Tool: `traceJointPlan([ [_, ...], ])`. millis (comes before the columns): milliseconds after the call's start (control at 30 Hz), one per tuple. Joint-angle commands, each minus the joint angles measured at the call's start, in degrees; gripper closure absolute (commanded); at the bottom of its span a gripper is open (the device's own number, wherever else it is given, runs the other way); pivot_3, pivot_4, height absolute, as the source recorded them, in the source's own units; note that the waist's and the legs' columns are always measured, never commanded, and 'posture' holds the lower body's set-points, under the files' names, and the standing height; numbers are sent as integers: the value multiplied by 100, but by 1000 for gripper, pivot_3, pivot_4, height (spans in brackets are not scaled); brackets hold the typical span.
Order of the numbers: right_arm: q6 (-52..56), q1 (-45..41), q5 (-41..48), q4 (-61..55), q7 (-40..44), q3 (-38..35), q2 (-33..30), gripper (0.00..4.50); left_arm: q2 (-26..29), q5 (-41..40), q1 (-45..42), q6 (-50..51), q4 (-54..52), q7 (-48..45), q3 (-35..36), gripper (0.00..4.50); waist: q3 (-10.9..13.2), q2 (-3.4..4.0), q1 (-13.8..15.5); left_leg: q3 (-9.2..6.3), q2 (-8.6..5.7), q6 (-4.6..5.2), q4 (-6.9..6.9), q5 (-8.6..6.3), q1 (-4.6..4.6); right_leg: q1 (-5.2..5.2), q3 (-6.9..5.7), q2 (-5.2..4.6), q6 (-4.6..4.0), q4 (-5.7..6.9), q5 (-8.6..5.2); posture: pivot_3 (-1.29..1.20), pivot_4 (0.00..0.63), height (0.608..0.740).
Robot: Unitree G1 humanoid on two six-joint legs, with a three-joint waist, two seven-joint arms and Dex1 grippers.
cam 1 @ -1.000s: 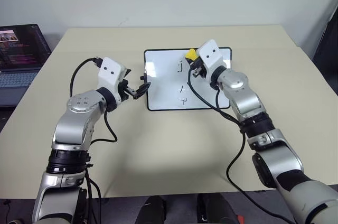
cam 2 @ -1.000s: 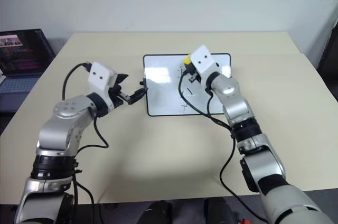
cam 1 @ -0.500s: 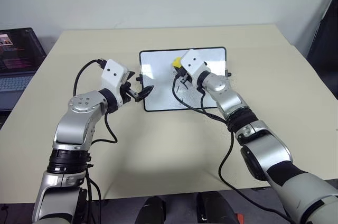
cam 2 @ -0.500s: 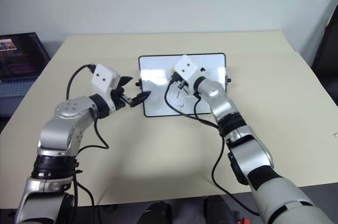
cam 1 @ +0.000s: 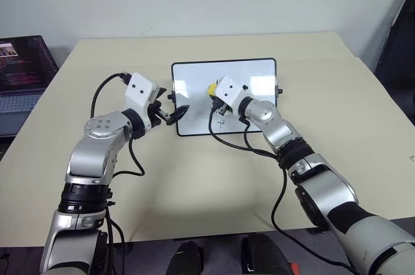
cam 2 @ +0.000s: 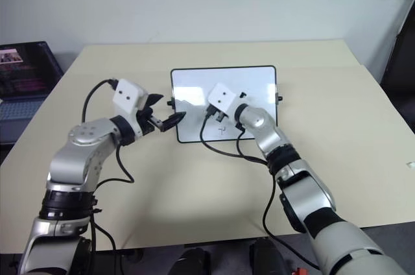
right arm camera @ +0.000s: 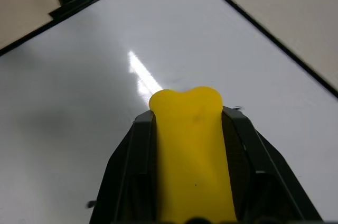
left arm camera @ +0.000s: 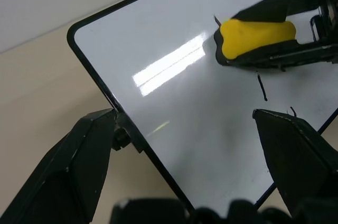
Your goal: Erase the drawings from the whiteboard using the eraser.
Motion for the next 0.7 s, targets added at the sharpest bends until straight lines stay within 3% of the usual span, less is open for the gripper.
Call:
traceJointPlan([
  [33, -138, -305, 0, -25, -341, -266, -126, 3211, -23, 0, -58, -78, -115, -19, 20, 0, 0, 0, 1, 0, 0, 0, -1, 0, -3, -2, 0, 0, 0, -2, 0, 0, 150, 740],
  [267, -121, -327, -19, 117, -305, -259, -72, 3213, -61, -7, -22, -66, -166, -16, 10, 0, 0, 0, -21, 11, 2, -1, -9, -1, -14, -18, 8, -4, 0, -12, -1, 0, 150, 740],
  [533, 109, 49, -234, -46, 468, 203, -4, 3213, -74, 0, -29, -73, -155, -22, 8, 0, 0, 0, -26, 16, 1, 1, -5, -2, -5, -15, 16, 0, 0, -5, 0, 0, 150, 740],
  [700, 136, 10, -330, -72, 271, 136, -67, 3213, -75, -9, -26, -63, -158, -37, 3, 0, 0, 0, -19, 15, 2, 1, -2, -1, -2, -13, 18, 7, -1, 0, 1, 0, 150, 740],
])
